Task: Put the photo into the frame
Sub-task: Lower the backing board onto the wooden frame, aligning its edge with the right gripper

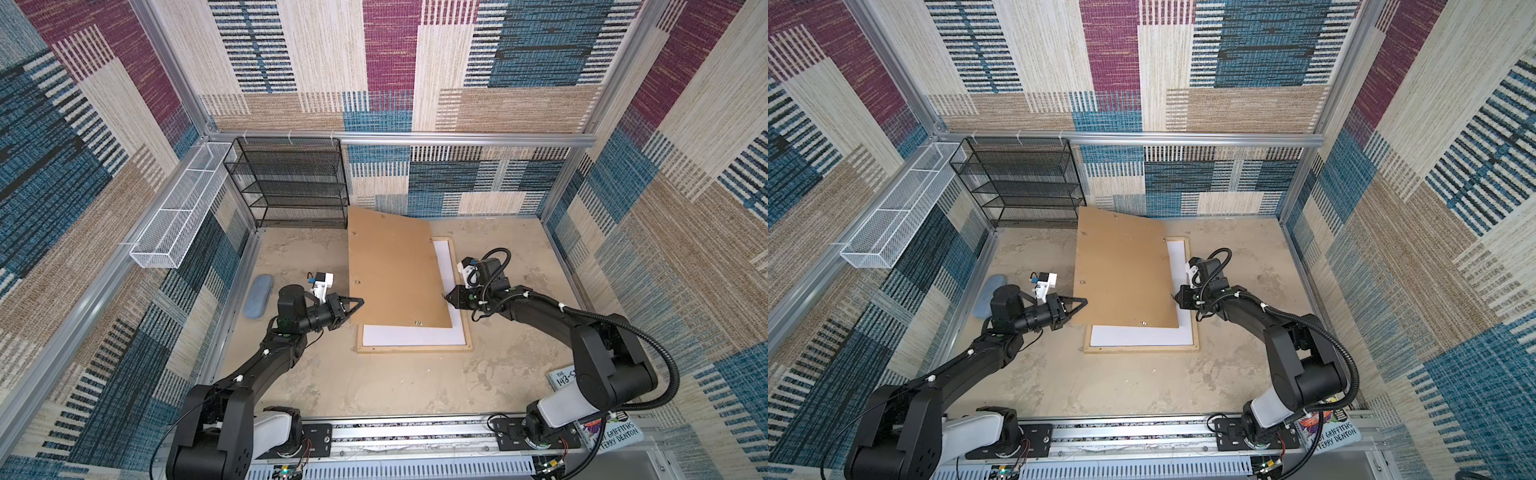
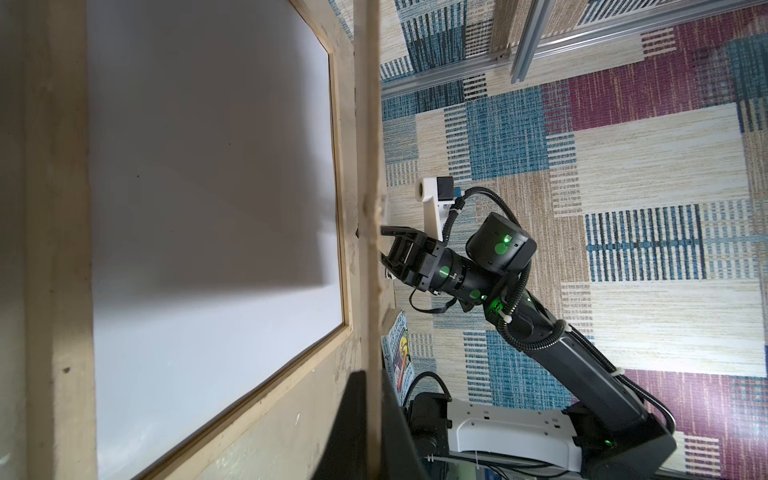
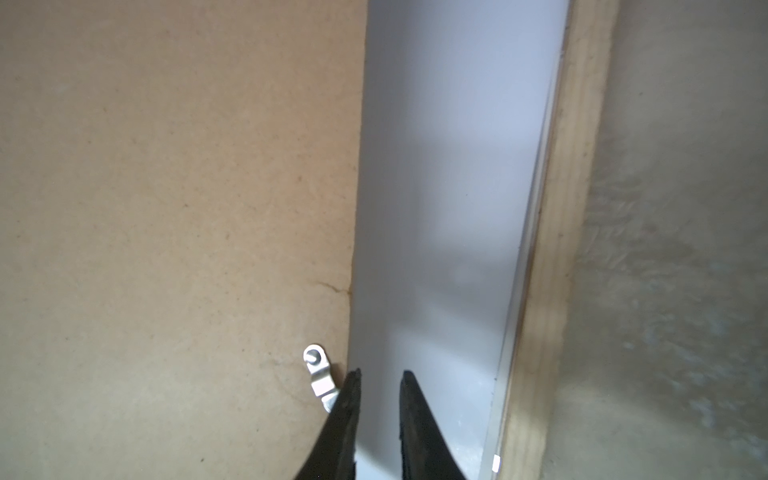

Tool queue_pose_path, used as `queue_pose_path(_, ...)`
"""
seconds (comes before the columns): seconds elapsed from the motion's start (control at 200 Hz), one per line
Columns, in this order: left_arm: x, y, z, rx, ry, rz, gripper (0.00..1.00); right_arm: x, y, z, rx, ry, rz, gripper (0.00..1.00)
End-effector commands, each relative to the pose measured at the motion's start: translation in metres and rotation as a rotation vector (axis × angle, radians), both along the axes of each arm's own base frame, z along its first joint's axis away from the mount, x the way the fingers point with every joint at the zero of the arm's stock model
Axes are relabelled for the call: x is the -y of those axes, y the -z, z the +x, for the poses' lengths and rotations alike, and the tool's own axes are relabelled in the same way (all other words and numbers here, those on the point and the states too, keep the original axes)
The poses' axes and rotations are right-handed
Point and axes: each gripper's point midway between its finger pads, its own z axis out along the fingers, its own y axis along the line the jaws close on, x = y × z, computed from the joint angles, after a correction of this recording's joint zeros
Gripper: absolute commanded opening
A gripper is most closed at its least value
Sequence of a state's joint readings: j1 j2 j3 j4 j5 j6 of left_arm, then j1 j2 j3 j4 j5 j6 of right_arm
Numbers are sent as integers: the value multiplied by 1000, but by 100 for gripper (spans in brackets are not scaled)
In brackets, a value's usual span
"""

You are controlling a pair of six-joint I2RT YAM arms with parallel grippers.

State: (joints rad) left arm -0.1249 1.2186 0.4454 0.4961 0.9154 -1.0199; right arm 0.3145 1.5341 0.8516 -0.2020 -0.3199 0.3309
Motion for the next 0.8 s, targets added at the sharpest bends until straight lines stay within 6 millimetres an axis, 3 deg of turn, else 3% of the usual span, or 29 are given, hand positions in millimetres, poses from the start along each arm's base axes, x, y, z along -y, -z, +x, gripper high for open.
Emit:
queue_pose_path(0.0,4,-22,0,143,40,-25,0,6,-11,5,37,22,-30,25)
queue_pose_path(0.471,8,-7,3,123,58,-75,0,71,-33,21,87,194,-34,44)
queue_pose_path(0.631,14,2,7,106,73,-127,0,77,-20,25,70,214,-13,52)
queue_pose_path(0.796,22,18,11,67,88,-171,0,74,2,30,26,222,23,53)
